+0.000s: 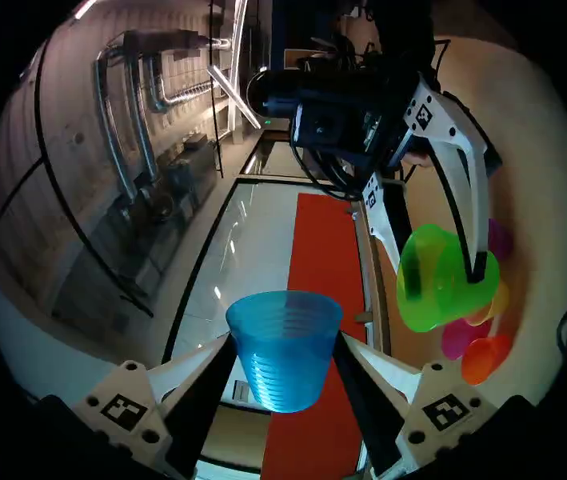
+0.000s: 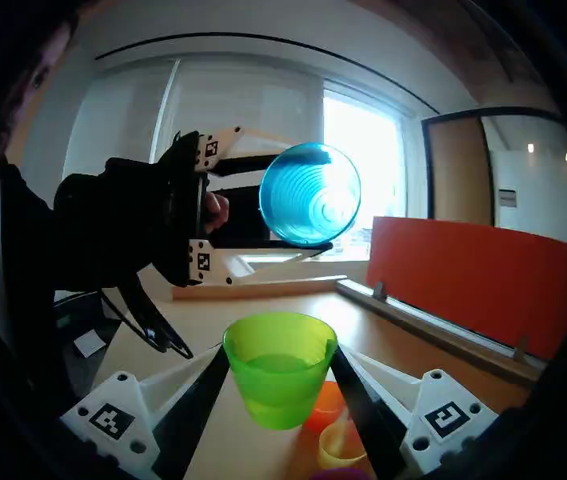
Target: Pour water
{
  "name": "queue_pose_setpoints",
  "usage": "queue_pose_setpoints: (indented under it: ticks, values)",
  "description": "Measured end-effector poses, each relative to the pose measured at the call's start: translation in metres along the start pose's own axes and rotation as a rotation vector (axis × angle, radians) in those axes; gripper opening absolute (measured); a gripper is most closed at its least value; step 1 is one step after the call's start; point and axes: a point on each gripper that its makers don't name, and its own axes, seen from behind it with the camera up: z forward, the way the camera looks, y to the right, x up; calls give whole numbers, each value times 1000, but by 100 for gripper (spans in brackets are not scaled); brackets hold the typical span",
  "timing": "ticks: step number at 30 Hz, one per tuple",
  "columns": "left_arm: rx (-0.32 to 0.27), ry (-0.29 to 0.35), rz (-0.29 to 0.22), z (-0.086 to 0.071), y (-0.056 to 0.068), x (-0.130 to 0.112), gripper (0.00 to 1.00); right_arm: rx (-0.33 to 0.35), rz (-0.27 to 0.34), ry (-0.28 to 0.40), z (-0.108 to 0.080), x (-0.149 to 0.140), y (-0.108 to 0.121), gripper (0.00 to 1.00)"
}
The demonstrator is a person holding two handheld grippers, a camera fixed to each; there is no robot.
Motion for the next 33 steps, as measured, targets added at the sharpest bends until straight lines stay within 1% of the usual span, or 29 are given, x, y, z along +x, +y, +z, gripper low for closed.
queue_pose_setpoints:
  ticks: [2, 8, 14, 18, 26, 29, 33]
  values:
    - [-2, -3, -17, 0, 1, -1, 83, -1, -1, 0, 0, 1, 0, 90]
    - [-4, -16, -95, -2, 5, -6, 82, 0, -6, 1, 0, 2, -2, 90]
    - [8, -30, -195, -4, 3, -14, 82, -2, -11, 0, -2, 3, -3, 91]
    - [19, -38, -281, -6, 0, -20, 82, -3, -11, 0, -3, 4, -3, 90]
    - [19, -54, -447, -11, 3, -28, 82, -7, -14, -1, -4, 4, -4, 90]
    - [21, -60, -509, -13, 2, -31, 82, -8, -14, 0, -4, 5, -5, 90]
    - [24, -73, -606, -16, 0, -36, 82, -10, -17, 1, -5, 6, -5, 91]
